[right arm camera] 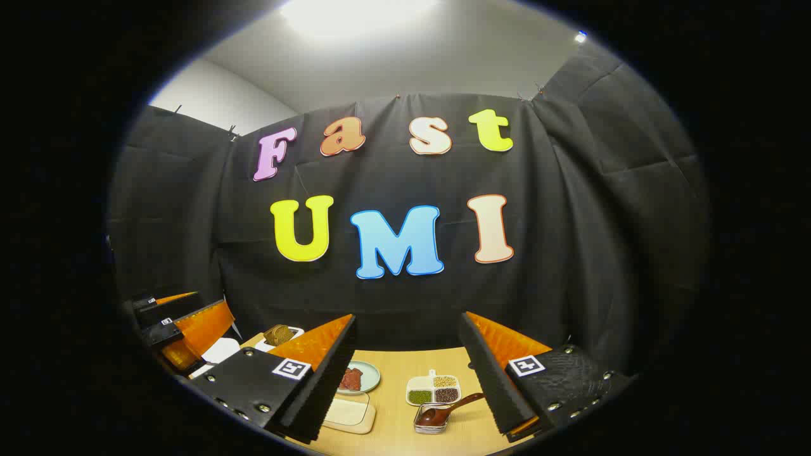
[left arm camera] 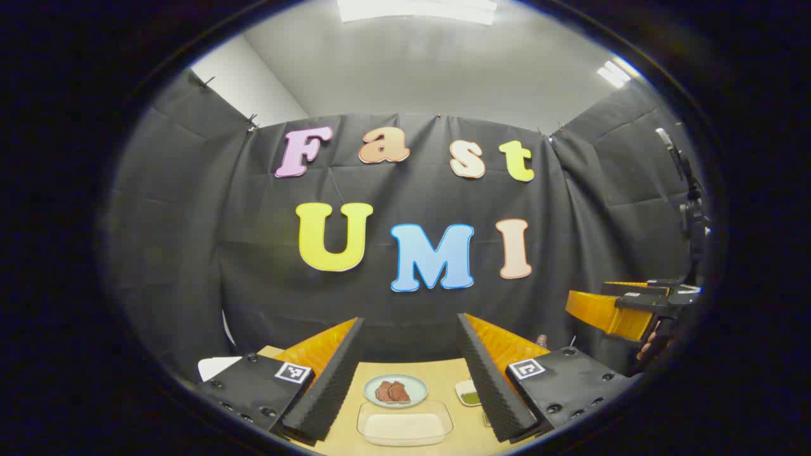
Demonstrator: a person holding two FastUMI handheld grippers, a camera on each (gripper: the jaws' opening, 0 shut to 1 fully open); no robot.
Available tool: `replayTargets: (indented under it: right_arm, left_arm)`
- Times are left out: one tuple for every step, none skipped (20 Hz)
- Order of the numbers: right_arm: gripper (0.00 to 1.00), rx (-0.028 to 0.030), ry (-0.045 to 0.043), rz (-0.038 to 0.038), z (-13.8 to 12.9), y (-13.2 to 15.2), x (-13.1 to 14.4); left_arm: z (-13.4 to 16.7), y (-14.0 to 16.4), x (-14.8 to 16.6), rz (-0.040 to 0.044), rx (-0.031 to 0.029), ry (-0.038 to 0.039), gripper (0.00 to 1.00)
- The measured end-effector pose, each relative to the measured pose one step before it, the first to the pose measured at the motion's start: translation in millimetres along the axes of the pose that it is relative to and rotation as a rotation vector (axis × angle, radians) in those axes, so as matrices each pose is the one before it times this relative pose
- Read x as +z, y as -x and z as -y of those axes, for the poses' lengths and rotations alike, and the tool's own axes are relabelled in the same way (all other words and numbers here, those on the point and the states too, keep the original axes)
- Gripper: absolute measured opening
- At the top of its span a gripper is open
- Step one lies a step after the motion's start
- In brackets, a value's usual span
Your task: Close the left gripper, press the button to open the rice cooker; take a wooden spoon from the chopstick holder with the right hand, scoop a spoonful of rice and pour it into the rice cooker, then put the wooden spoon back into the chopstick holder.
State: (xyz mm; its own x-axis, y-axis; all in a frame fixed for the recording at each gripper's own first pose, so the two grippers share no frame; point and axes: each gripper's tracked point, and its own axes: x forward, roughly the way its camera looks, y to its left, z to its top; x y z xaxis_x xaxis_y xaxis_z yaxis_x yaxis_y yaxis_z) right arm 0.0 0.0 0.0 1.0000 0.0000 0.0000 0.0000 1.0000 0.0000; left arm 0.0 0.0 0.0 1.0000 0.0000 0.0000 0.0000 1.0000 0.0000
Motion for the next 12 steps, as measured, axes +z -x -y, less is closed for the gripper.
replayTargets:
  right_arm:
    - [0.98,-0.01307,-0.00509,0.0081,-0.04,-1.65,3.59]
    - [0.98,-0.00876,-0.00343,-0.00142,-1.39,-0.25,-0.78]
    - [0.98,0.00393,0.00236,0.00001,-3.07,-0.43,-0.27]
    - [0.98,-0.00799,0.01406,-0.0037,-0.36,-0.3,-0.81]
    - [0.98,-0.02099,0.01345,-0.00696,4.25,-0.74,-1.94]
    - [0.98,-0.00947,-0.00269,-0.00542,0.57,-0.14,-0.85]
    - [0.98,-0.00037,-0.01344,-0.00289,-2.66,0.5,-0.07]
    - [0.98,0.00074,-0.00815,0.00138,-2.18,0.97,-0.17]
    - [0.98,-0.00485,0.00395,0.00143,0.22,-0.3,1.14]
    - [0.98,-0.00668,0.00856,-0.00032,2.52,-0.43,-1.23]
    - [0.98,-0.00554,0.00378,-0.00146,1.24,-0.38,-0.4]
    - [0.98,0.00051,-0.00286,0.0007,-1.53,0.02,-0.16]
  left_arm:
    - [-2.94,-2.08,2.15,0.00568,0.00199,0.00451,1.0]
    - [-1.08,-0.12,-2.68,-0.0081,0.00023,-0.00081,1.0]
    - [-0.88,0.01,0.45,-0.0007,-0.00247,-0.00397,1.0]
    - [-1.93,-0.04,1.81,0.00796,-0.00184,-0.00533,1.0]
    - [-1.59,-0.71,0.91,0.00113,-0.00214,-0.00504,1.0]
    - [0.48,-1.23,-2.69,-0.00443,-0.0064,0.00043,1.0]
    - [-1.57,-0.02,1.61,0.00073,-0.00165,0.00193,1.0]
    - [-3.23,-0.13,0.97,0.00643,0.00471,-0.00188,1.0]
    - [-3.26,0.63,2.36,0.00568,0.00681,-0.00336,1.0]
    - [-2.4,0.46,-0.16,0.00296,0.00559,-0.00185,1.0]
    - [-1.84,-0.55,0.05,-0.0006,0.00206,-0.00053,1.0]
    - [-0.98,-0.1,-2.46,-0.00199,0.0026,-0.00067,1.0]
